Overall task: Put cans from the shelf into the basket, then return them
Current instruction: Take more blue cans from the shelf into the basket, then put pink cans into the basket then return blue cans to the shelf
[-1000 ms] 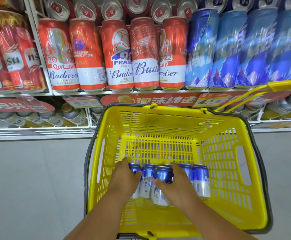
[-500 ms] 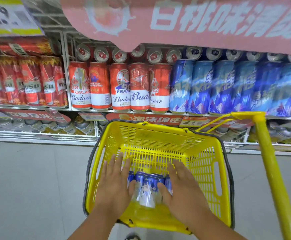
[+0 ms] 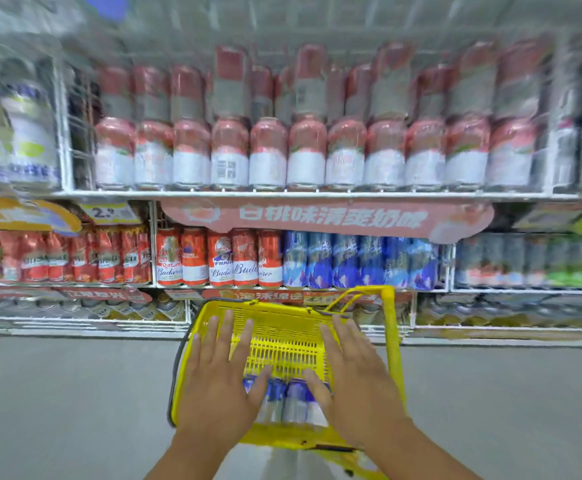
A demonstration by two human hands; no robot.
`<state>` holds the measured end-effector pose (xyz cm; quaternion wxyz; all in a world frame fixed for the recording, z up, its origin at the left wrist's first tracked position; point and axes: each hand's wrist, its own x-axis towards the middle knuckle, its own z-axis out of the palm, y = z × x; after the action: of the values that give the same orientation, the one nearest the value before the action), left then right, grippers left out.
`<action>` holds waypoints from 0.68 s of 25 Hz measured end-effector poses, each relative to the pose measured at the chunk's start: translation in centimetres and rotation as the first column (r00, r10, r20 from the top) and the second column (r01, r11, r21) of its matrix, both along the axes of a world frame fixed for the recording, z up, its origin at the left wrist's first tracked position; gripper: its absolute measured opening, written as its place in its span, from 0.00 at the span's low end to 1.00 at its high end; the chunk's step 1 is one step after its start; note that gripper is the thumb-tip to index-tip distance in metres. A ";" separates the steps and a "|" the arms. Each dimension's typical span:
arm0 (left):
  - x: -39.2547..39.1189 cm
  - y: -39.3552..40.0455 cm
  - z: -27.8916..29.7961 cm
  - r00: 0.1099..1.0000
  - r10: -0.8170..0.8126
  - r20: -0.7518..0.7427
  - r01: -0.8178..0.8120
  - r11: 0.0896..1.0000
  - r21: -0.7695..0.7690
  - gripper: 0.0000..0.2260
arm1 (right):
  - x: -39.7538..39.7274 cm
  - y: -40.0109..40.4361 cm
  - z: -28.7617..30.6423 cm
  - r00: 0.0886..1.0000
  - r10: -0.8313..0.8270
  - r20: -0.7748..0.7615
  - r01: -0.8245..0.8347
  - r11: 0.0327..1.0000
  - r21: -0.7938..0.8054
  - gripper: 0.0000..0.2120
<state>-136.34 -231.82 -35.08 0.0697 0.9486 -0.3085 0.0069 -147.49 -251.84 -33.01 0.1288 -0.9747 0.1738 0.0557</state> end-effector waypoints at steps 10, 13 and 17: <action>-1.9 -0.6 16.7 0.995 0.052 0.086 -0.050 0.999 -0.021 0.34 | -0.1 -0.7 16.4 0.987 0.044 0.157 -0.033 0.997 -0.075 0.40; -1.8 -0.8 20.5 0.992 0.079 0.098 -0.075 0.996 -0.044 0.35 | 0.4 -0.8 20.6 0.982 0.064 0.176 -0.046 0.994 -0.102 0.41; -1.0 -1.2 26.0 0.984 0.057 0.168 -0.036 0.992 -0.122 0.35 | 0.7 -0.3 26.4 0.970 0.085 0.227 -0.064 0.993 -0.098 0.41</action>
<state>-137.31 -233.02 -9.12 0.0991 0.9457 -0.2901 0.1082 -146.84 -252.16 -6.63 0.1019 -0.9852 0.1234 -0.0610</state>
